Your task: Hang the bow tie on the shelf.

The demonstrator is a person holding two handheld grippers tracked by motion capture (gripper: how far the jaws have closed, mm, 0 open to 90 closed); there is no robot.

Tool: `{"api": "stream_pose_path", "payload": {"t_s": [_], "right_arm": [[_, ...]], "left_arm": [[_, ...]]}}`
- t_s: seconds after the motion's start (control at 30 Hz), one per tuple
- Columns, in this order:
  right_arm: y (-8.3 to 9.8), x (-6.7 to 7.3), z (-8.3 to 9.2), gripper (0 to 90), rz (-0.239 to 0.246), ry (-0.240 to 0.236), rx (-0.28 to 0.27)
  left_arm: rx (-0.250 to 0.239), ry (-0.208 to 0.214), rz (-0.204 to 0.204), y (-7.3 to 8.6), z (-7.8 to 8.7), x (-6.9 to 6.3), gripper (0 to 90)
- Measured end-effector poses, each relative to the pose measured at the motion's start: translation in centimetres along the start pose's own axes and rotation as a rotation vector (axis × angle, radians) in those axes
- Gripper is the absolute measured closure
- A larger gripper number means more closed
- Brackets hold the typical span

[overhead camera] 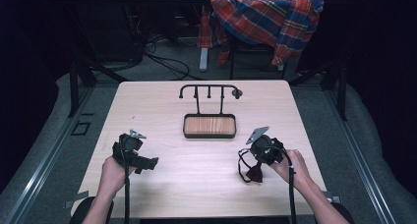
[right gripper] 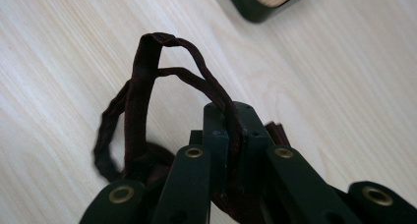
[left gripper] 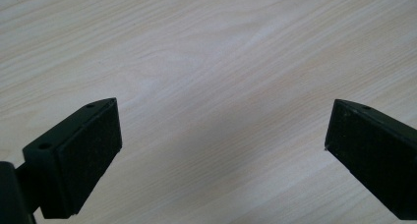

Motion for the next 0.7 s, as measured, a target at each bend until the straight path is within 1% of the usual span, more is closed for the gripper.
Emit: {"api": "stream_pose_path", "payload": {"t_s": [0.07, 0.1, 0.13, 0.27, 0.3, 0.33, 0.37, 0.47, 0.53, 0.57, 0.63, 0.67, 0.7], "right_arm": [[0.0, 0.0, 0.2, 85.5, 0.001, 0.008, -0.003], [0.0, 0.1, 0.3, 85.5, -0.003, 0.008, -0.02], [0.0, 0.1, 0.5, 85.6, -0.001, 0.016, -0.019], [0.1, -0.1, 0.6, 85.9, -0.004, 0.019, -0.014], [0.1, -0.1, 0.5, 86.0, -0.012, 0.018, -0.026], [0.1, -0.2, 0.6, 86.1, -0.004, 0.024, -0.013], [0.1, -0.2, 0.7, 86.2, -0.012, 0.032, -0.024], [0.1, -0.4, 1.0, 86.4, -0.025, 0.033, -0.032], [0.1, -0.6, 1.1, 86.4, -0.04, 0.022, -0.047], [0.0, -0.7, 1.2, 86.4, -0.042, 0.033, -0.047], [-0.1, -0.8, 1.3, 86.4, -0.046, 0.035, -0.049], [-0.1, -0.8, 1.3, 86.5, -0.054, 0.041, -0.059], [-0.1, -0.9, 1.4, 86.5, -0.052, 0.043, -0.055]], "left_arm": [[0.0, 0.0, 0.0, 0.0, 0.0, 0.0, 0.7], [0.001, 0.0, -0.001, 0.0, 0.0, 0.0, 0.7], [-0.001, -0.001, -0.002, 0.0, 0.0, 0.0, 0.8], [-0.001, -0.001, 0.0, 0.0, 0.0, 0.0, 0.8], [-0.003, -0.002, 0.0, 0.0, 0.0, 0.0, 0.7], [-0.003, -0.002, 0.0, 0.0, 0.0, 0.0, 0.7], [-0.004, -0.002, 0.0, 0.0, 0.0, 0.0, 0.8], [-0.001, -0.003, 0.001, 0.0, 0.0, 0.1, 0.8], [0.0, -0.002, -0.001, 0.0, -0.1, 0.1, 0.8], [0.002, -0.002, -0.002, 0.0, -0.1, 0.1, 0.8], [0.001, -0.004, -0.001, 0.0, -0.1, 0.0, 0.8], [0.003, -0.002, -0.001, 0.0, -0.1, 0.0, 0.8], [0.007, 0.0, -0.004, 0.0, -0.1, 0.0, 0.9]]}}
Point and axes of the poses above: each handheld gripper's, and its own axes: z roughly backward along the jaws, y roughly out of its underside, x roughly to its left, the point moved 1 cm from there along -z, roughly forward along the jaws, and after that the axes turned 7 degrees about -y, right-handed, at the moved point
